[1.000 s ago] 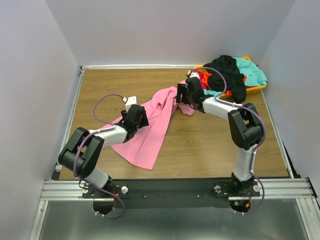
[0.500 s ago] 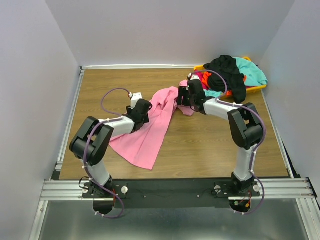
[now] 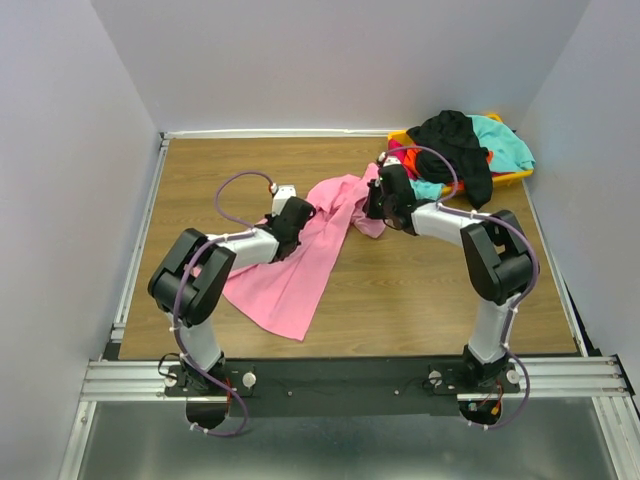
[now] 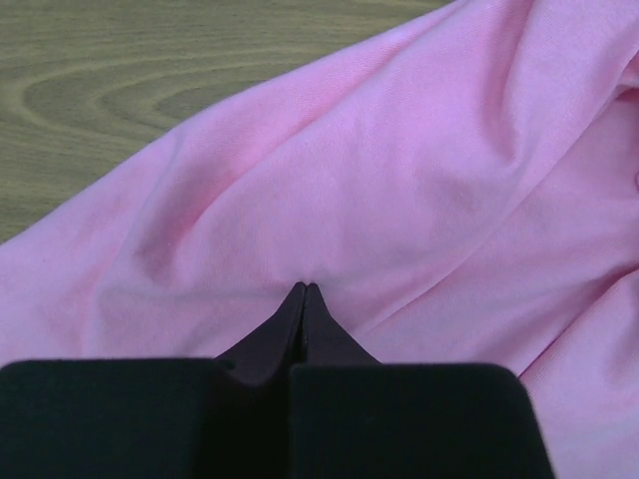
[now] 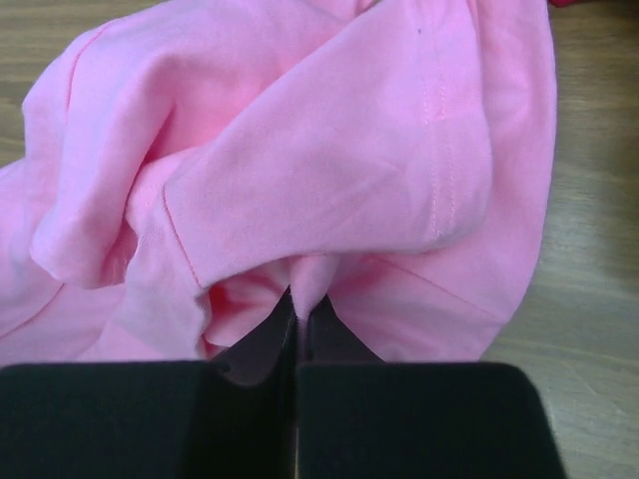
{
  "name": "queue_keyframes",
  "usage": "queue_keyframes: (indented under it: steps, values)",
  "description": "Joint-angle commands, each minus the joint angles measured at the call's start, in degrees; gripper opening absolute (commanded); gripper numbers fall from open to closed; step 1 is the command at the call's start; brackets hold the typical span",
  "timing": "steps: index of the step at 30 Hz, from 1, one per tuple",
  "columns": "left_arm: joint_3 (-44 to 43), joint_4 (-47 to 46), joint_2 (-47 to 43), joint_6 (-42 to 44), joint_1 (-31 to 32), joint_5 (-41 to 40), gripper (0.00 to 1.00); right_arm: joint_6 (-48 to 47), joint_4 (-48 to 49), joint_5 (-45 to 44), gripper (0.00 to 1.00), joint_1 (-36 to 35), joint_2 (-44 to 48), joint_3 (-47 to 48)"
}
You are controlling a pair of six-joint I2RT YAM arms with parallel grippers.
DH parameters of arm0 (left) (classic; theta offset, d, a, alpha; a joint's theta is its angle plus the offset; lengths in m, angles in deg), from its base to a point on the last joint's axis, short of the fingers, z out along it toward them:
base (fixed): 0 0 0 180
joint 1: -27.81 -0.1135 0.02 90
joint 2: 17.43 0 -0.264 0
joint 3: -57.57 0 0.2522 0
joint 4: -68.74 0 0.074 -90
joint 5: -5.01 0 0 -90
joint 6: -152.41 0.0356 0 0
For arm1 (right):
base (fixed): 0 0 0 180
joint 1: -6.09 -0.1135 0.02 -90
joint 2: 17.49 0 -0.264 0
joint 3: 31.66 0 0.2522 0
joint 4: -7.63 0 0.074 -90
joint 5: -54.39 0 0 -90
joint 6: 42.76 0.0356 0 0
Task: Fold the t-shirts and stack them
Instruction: Flatten the tshirt out
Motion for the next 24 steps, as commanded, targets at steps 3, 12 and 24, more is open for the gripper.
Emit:
queue_keyframes:
  steps: [3,12,24]
  values:
    - [-1.8,0.7,2.4,1.3,1.0,0.0,0.00,0.4,0.4,0.4,0.01,0.2,8.3,-4.9]
    - [-8.8,-1.3,6.9,6.3,2.0,3.3,0.00,3.0,-0.3,-1.0,0.01,0.1,20.5,-15.9]
    - [-25.0,-1.8,14.8,14.2,2.1,6.9,0.00,7.4,-12.2,-6.5,0.00,-4.5,30.4,-23.2]
